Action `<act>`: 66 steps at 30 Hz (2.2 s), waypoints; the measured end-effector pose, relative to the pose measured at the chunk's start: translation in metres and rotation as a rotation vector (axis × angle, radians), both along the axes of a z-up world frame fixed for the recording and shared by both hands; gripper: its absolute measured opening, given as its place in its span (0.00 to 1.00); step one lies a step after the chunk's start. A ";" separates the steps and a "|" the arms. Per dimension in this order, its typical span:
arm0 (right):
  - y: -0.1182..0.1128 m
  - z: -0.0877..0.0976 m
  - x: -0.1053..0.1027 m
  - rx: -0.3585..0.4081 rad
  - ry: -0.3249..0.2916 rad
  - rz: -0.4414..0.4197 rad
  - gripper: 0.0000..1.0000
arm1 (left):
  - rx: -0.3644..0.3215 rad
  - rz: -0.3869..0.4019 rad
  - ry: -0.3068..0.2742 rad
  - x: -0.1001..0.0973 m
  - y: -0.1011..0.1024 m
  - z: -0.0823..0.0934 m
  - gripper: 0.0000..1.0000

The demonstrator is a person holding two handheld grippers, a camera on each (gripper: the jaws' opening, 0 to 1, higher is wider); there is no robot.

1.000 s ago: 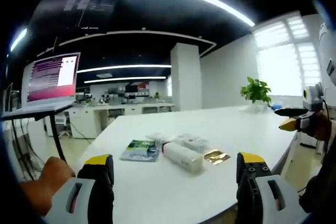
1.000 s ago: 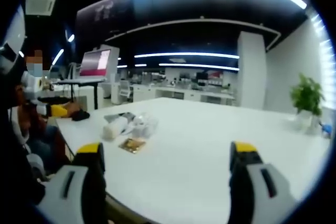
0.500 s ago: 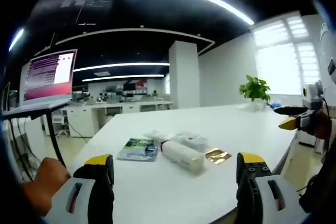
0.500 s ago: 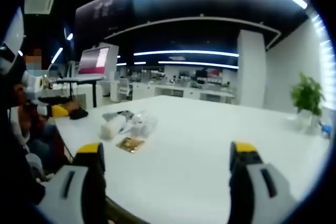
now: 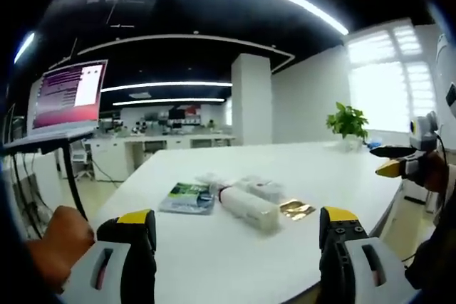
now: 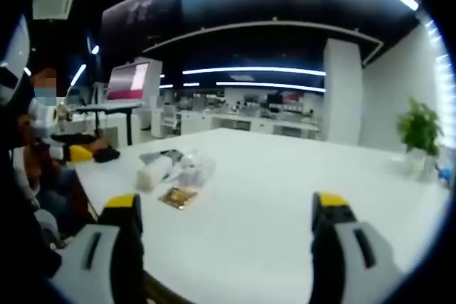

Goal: Arrange the skincare products in the storage area until every visible bottle or jar stands upright without overlapping.

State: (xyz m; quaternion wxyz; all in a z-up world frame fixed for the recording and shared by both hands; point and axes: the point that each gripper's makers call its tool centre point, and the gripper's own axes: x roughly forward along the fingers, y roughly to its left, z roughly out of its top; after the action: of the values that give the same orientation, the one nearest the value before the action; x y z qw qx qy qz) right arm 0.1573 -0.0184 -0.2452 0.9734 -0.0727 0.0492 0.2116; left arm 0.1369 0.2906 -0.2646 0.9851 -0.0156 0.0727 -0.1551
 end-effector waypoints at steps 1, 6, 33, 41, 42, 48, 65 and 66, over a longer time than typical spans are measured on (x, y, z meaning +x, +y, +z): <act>0.000 -0.001 0.000 0.006 0.003 -0.002 1.00 | 0.004 -0.001 0.001 0.000 0.000 0.001 0.97; 0.002 -0.007 -0.002 -0.002 0.024 0.004 1.00 | -0.018 -0.013 0.003 -0.002 -0.002 0.004 0.97; 0.003 -0.009 0.001 -0.017 0.025 0.014 1.00 | 0.021 -0.016 0.010 -0.003 -0.008 0.000 0.98; 0.004 -0.010 0.008 -0.019 0.034 0.010 1.00 | 0.016 -0.015 0.011 0.003 -0.006 -0.002 0.98; 0.005 -0.010 0.009 -0.019 0.035 0.010 1.00 | 0.016 -0.015 0.012 0.004 -0.005 -0.002 0.98; 0.005 -0.011 0.011 -0.027 0.040 0.007 1.00 | 0.021 -0.015 0.033 0.007 -0.003 -0.003 0.98; 0.023 -0.017 0.023 -0.033 0.067 0.045 0.99 | 0.040 -0.007 0.046 0.009 0.004 -0.008 0.98; 0.025 -0.018 0.023 -0.036 0.070 0.047 0.99 | 0.036 -0.006 0.048 0.009 0.005 -0.009 0.98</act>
State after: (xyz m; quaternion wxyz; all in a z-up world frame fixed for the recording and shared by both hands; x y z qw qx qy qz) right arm 0.1807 0.0064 -0.2628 0.9644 -0.0839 0.0851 0.2360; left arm 0.1460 0.2954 -0.2738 0.9827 -0.0014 0.0990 -0.1566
